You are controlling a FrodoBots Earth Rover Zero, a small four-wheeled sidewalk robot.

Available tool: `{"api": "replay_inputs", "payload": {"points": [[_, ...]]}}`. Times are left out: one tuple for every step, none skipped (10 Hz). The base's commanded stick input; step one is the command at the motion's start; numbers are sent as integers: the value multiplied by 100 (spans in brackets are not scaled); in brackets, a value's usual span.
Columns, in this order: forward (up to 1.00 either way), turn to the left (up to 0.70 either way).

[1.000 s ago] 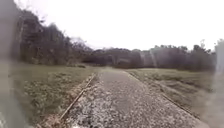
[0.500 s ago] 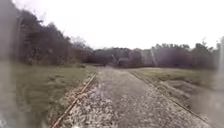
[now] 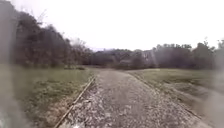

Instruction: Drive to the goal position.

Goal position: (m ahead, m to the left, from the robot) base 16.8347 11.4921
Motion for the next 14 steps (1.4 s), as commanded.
{"api": "replay_inputs", "payload": {"points": [[70,0],[70,0],[70,0],[70,0],[70,0],[70,0],[70,0],[70,0],[70,-22],[70,-33],[70,-29],[70,-11],[70,0],[70,0]]}}
